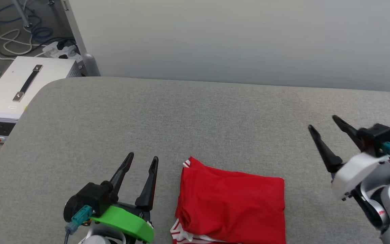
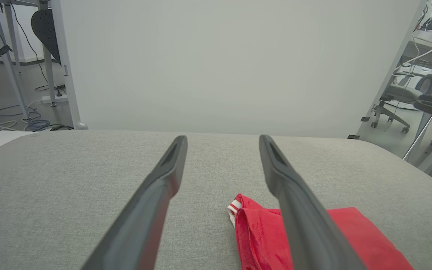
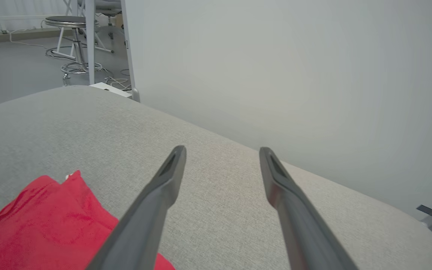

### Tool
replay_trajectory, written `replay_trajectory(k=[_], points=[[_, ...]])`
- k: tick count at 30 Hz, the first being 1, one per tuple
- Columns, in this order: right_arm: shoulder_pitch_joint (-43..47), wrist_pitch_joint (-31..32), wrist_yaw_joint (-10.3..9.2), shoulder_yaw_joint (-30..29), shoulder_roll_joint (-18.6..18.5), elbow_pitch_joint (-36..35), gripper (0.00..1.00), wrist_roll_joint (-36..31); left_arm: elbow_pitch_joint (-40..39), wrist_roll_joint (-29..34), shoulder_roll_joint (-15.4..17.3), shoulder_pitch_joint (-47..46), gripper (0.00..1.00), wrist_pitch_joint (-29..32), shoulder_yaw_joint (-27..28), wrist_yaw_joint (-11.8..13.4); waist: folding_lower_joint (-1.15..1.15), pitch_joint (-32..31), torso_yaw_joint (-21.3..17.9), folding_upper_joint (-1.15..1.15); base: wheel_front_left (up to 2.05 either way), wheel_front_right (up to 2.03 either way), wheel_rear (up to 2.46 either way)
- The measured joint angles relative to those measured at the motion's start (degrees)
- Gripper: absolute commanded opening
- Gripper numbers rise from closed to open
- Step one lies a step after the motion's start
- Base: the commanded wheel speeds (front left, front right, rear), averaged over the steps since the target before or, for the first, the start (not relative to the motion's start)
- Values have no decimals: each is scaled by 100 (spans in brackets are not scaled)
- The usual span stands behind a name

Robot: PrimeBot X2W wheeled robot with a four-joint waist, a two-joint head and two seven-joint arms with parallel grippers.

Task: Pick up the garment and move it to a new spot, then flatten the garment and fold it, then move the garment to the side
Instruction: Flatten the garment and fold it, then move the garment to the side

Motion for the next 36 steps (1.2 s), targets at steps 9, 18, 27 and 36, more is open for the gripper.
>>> replay_trajectory(k=[9,18,27,36], points=[[1612,-506,0,-1463,659,-724,100,-556,13,-9,-73,24,100,0,-54,0,0,20,-110,0,0,0,0],[2197,-956,0,-1881,1459,-896,100,-642,92,-59,-123,141,100,0,-164,0,0,33,-103,0,0,0,0],[2205,-1010,0,-1954,1652,-890,100,-704,-57,-58,-181,142,100,0,-42,0,0,112,-45,0,0,0,0],[2184,-324,0,-1912,1564,-939,100,-660,-34,-56,-174,140,100,0,-76,0,0,166,-2,0,0,0,0]])
